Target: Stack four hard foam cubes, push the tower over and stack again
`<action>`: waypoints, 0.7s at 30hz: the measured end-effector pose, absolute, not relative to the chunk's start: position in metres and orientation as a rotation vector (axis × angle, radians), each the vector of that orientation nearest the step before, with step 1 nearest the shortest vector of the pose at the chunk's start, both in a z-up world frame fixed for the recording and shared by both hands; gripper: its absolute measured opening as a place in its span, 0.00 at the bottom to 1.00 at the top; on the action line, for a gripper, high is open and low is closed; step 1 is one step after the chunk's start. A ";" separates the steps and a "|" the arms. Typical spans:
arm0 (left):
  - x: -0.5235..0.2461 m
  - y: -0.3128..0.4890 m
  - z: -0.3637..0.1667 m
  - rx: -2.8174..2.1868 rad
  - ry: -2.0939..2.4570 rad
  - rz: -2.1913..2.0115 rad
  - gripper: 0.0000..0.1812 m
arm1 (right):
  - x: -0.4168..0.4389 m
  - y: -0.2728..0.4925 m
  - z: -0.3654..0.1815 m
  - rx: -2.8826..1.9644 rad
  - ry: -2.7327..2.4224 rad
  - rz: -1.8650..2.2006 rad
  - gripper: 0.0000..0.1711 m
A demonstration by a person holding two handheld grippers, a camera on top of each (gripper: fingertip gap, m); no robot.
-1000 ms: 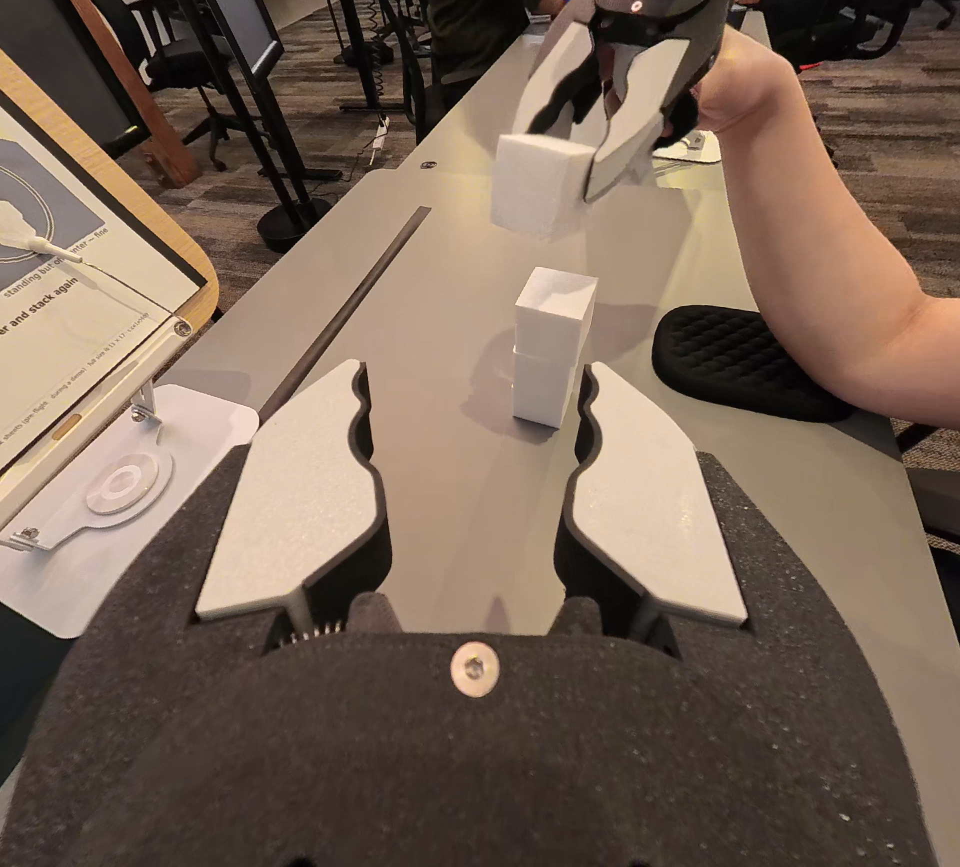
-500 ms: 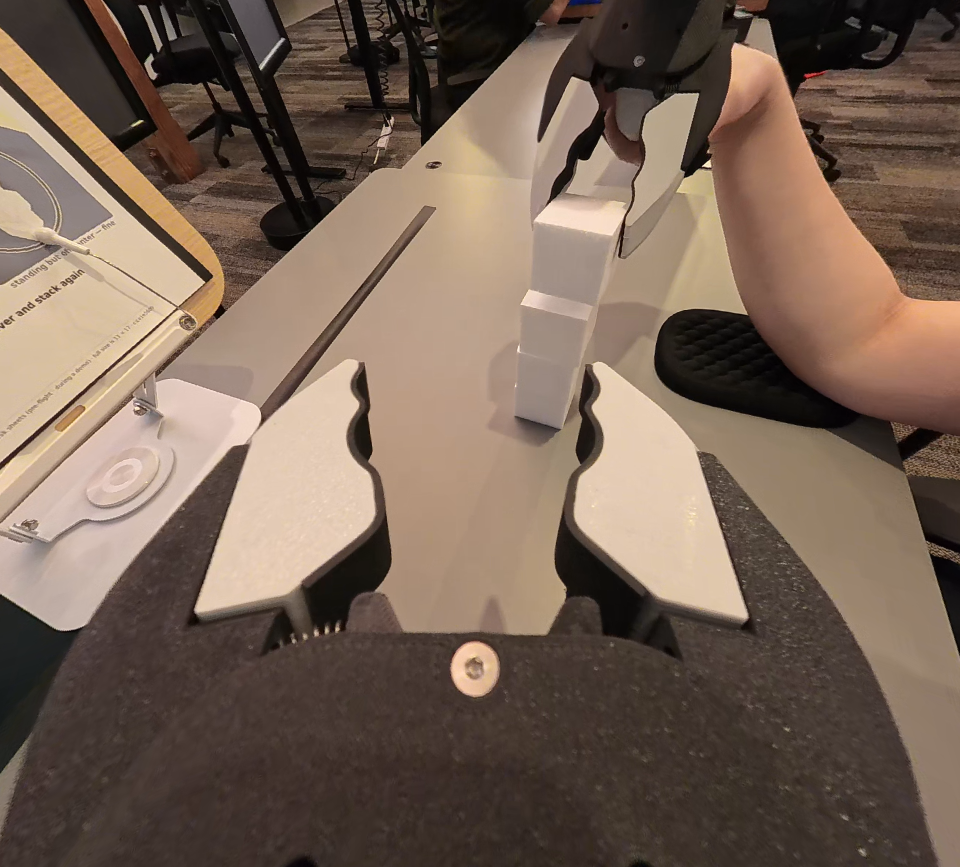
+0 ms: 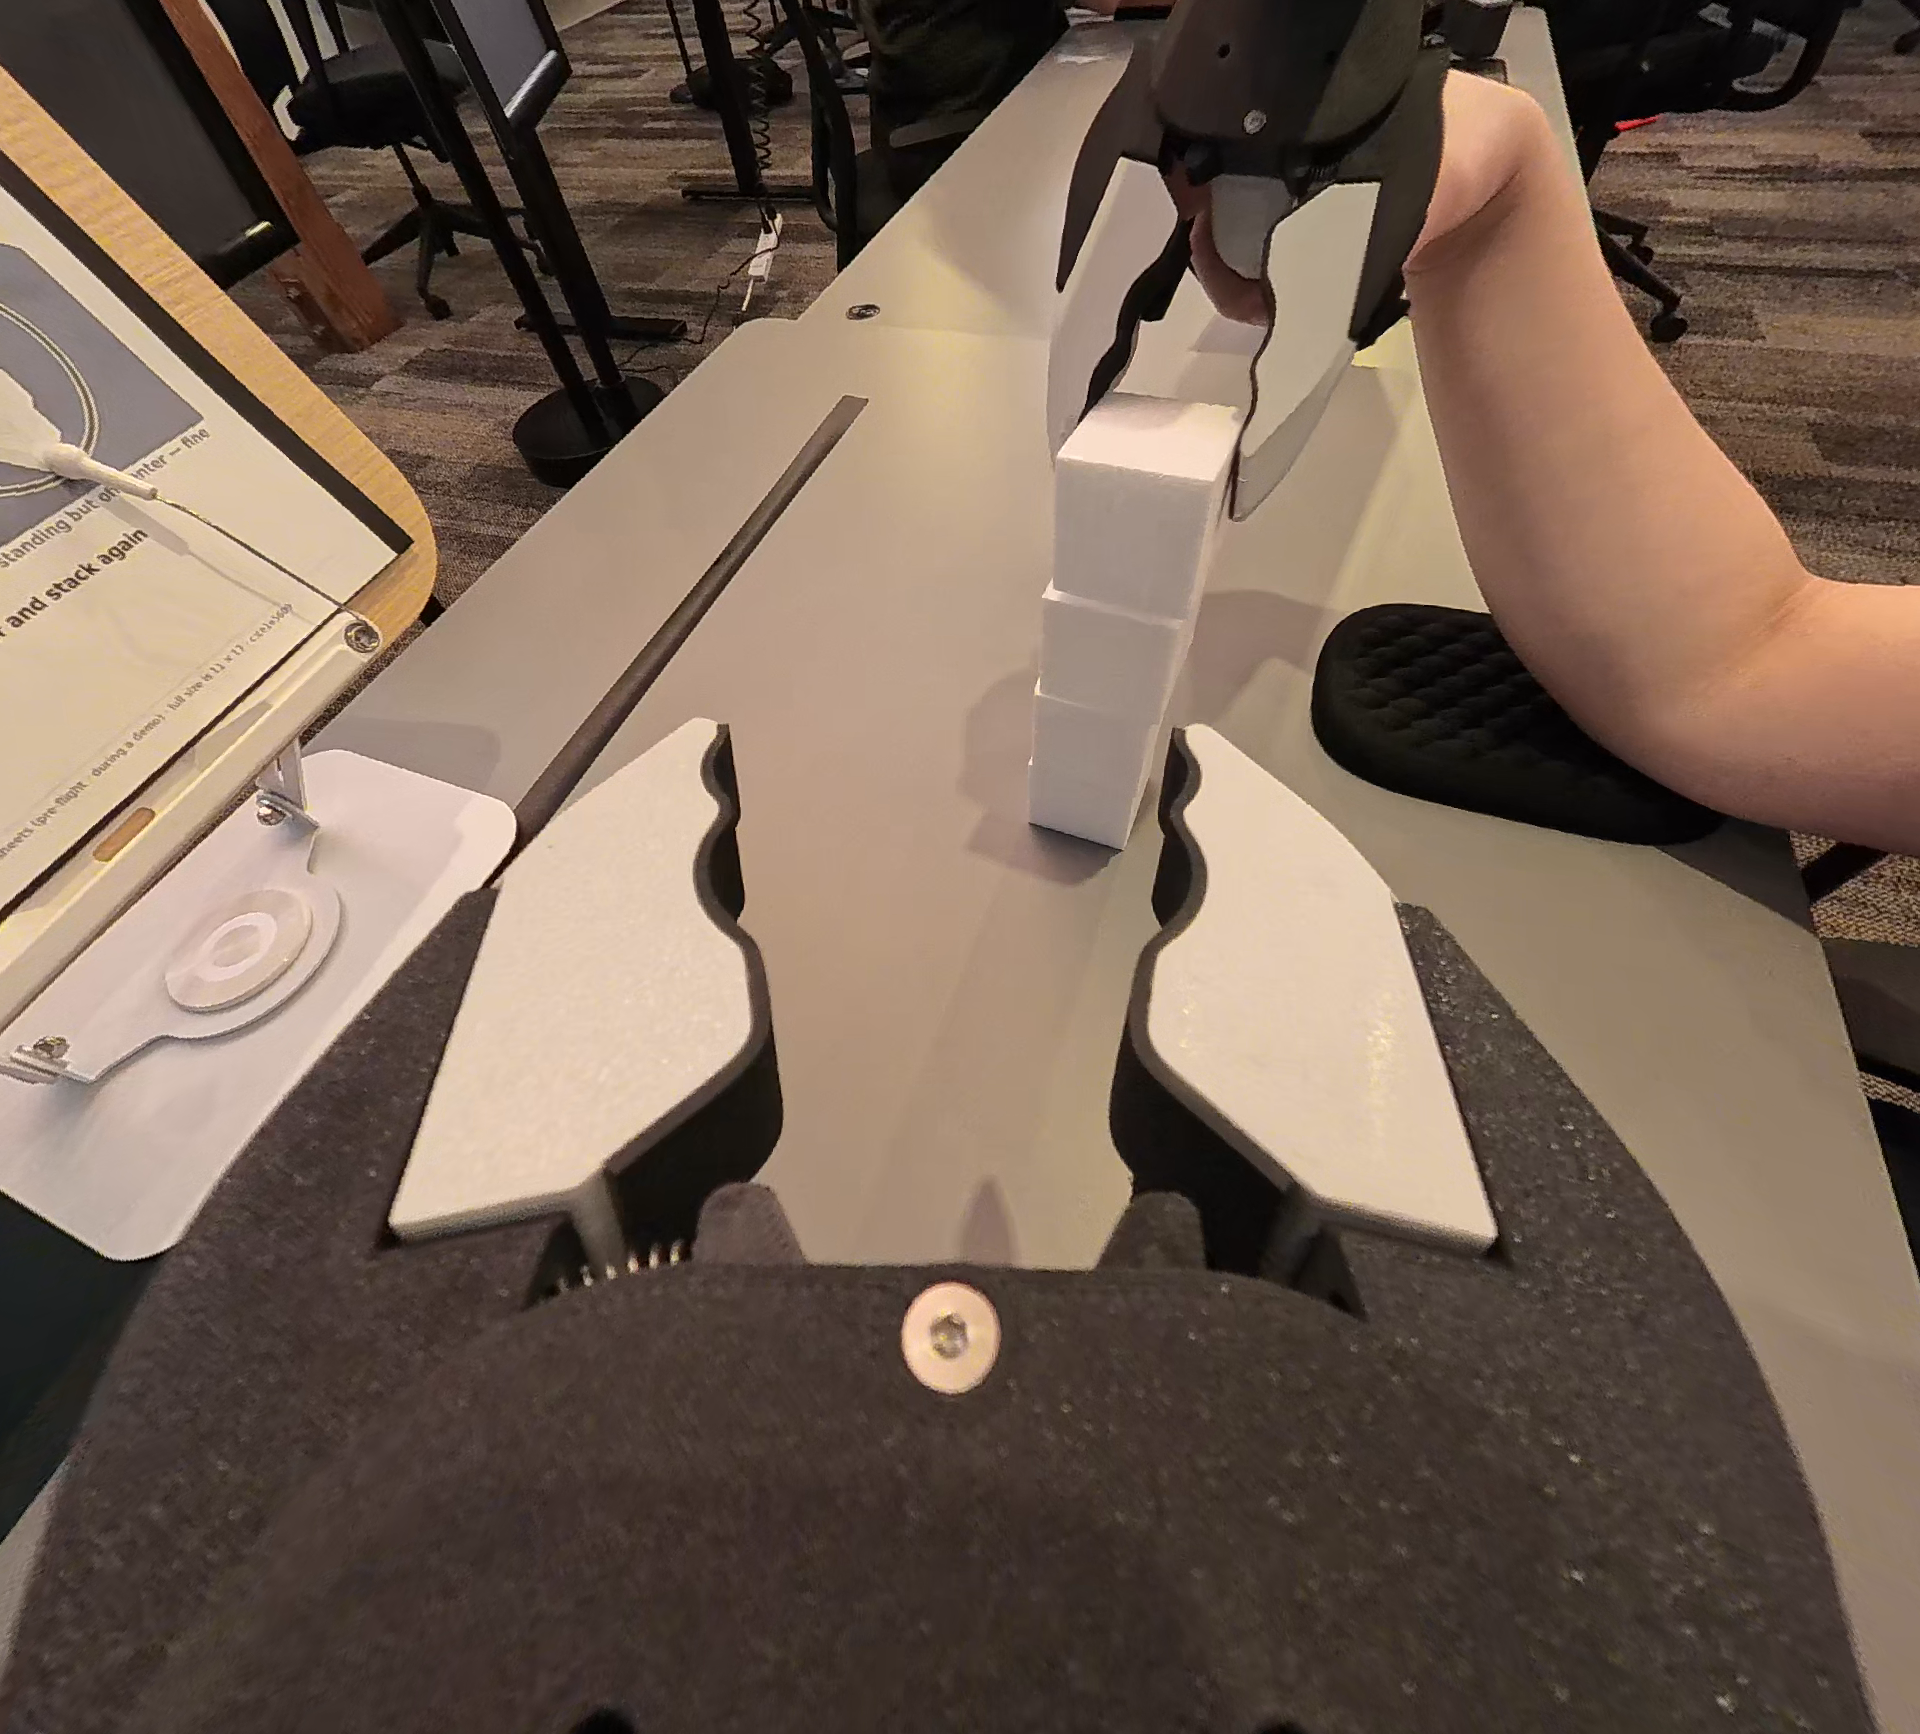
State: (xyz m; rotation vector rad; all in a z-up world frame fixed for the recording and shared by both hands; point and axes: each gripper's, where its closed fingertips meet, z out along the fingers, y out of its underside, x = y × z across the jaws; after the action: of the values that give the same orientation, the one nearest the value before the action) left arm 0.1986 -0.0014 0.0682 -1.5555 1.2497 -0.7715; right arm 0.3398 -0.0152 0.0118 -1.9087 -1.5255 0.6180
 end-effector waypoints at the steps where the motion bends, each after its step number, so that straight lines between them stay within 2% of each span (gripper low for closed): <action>1: 0.199 -0.002 0.068 -1.556 1.251 -0.773 0.43 | 0.341 -0.014 0.011 -1.909 -1.525 0.602 0.34; 21: 0.203 -0.002 0.064 -1.563 1.270 -0.766 0.43 | 0.339 -0.011 0.010 -1.883 -1.536 0.550 0.34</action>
State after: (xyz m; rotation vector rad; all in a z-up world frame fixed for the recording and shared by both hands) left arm 0.2029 -0.0023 0.0640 -1.5633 1.2700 -0.7655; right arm 0.3391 -0.0106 0.0100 -1.8827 -1.5360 0.5498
